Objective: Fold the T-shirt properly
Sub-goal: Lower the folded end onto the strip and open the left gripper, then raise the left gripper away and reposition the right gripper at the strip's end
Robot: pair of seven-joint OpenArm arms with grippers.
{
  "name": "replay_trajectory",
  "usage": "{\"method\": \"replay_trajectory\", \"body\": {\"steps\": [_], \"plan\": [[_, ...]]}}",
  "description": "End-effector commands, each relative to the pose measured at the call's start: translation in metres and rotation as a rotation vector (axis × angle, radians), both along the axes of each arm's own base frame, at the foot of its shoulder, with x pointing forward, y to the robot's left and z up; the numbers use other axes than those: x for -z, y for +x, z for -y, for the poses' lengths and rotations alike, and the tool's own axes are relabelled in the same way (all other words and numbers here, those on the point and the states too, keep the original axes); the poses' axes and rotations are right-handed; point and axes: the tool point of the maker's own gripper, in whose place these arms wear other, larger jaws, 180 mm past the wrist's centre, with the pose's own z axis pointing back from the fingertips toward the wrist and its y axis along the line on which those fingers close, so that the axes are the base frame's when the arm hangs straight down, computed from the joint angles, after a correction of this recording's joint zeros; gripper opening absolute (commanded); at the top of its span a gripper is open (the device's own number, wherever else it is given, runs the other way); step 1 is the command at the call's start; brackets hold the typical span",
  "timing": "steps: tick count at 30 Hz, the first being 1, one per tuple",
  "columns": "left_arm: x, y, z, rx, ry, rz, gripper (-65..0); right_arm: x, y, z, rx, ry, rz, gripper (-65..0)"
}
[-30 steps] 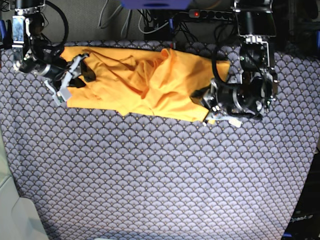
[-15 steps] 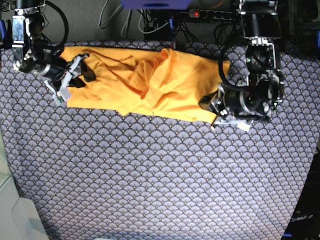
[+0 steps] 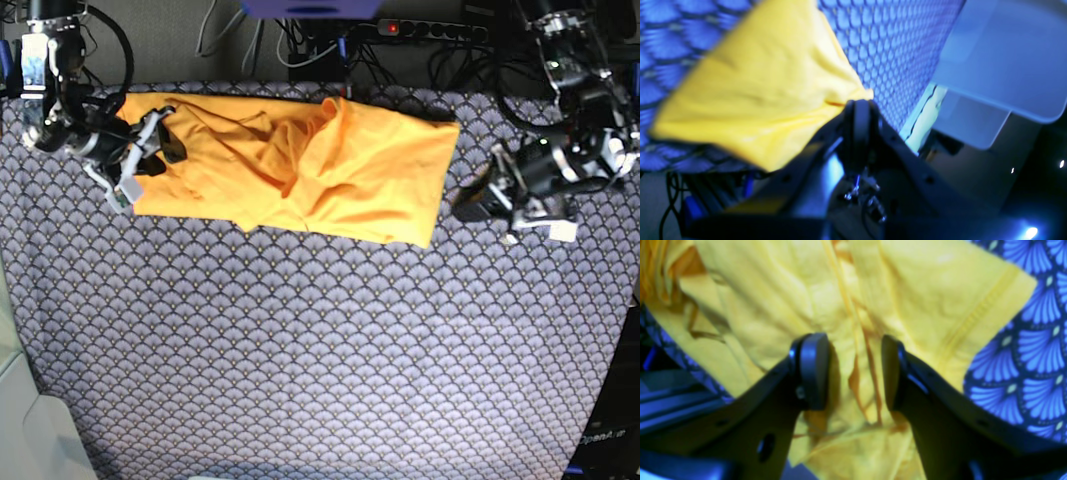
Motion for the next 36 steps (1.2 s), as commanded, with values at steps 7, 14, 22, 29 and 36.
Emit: {"method": "replay_trajectory", "body": {"steps": [7,14,22,29,36], "plan": [[-0.01,-0.015,-0.009,0.002,-0.052,0.005,-65.0,-0.012,0.011,0.004,0.002,-0.001,0.047,-38.1],[-0.01,-0.013,-0.008,0.007,-0.047,0.008,-65.0,-0.016,0.018,0.004,0.001,-0.002,0.062,-38.1],[-0.008,-0.016,-0.015,0.001,-0.027,-0.004,-65.0,-0.023,0.026,0.017,0.037,-0.013,0.086,-38.1],[-0.008,-0.016,-0.016,0.005,-0.024,-0.006,-65.0,-0.036,0.03,0.03,0.061,-0.042,0.113,-38.1],[-0.004,-0.02,-0.016,0.006,-0.021,-0.021,-65.0,-0.056,0.031,0.028,0.026,-0.098,0.149,-38.1]]}}
